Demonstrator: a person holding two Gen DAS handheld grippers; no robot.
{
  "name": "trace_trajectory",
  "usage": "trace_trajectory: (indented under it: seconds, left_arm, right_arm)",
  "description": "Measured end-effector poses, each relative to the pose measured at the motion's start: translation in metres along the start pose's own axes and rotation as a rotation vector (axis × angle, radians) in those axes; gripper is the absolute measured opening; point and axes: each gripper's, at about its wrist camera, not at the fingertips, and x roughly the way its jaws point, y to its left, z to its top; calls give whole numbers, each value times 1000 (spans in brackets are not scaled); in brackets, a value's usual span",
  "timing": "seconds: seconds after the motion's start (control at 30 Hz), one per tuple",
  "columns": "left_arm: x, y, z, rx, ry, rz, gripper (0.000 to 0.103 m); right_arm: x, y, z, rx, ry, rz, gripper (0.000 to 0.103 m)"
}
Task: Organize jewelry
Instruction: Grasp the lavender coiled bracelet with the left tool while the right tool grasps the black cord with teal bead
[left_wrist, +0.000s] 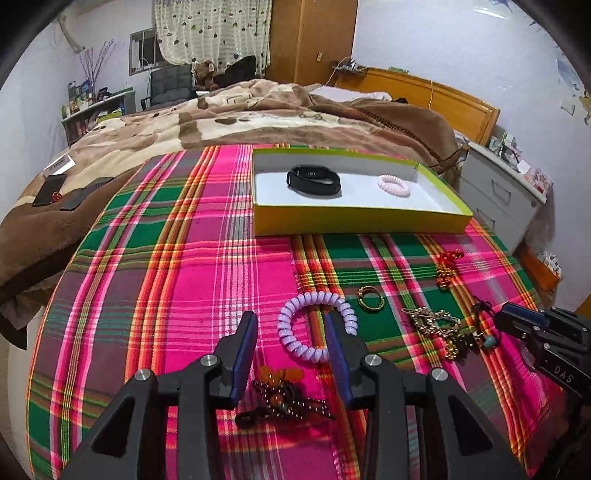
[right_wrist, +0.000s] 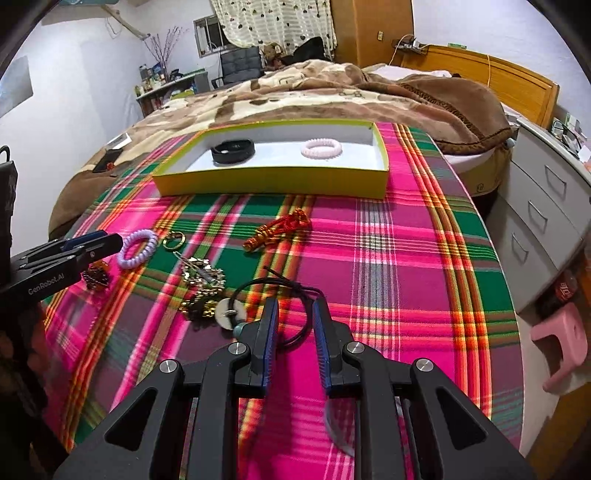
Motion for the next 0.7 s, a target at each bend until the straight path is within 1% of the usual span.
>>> trace_trajectory:
  seconds: [0.13,0.27,0.33,0.37,0.4,0.47,0.5,0.7]
  left_arm:
    - [9,-1,1,6,32,7,37]
    - [16,-5,2,20,56,17,37]
    - [16,-8,1,34,57,20,33]
    - [17,-9,1,39,59,20,25]
    - [18,-10,2,46,62,25,18]
    - [19,-12,2,60,64,31,13]
    - [19,-13,2,63,63,26,10]
    - [14,-14,3,67,45,7,9]
  right_arm:
    - [9,-1,2,-9,26,-14,19]
    - [12,1,4,-31,34,-31,19]
    - [13,4,4,-49,35,-47,19]
    - [13,5,3,-55,35,-55,15]
    - [13,5,3,-58,34,-63,13]
    - [12,5,3,-55,34,-63,2]
    - [12,4,2,-52,33,-63,2]
    - [3,-2,1,-13,9,-44,2]
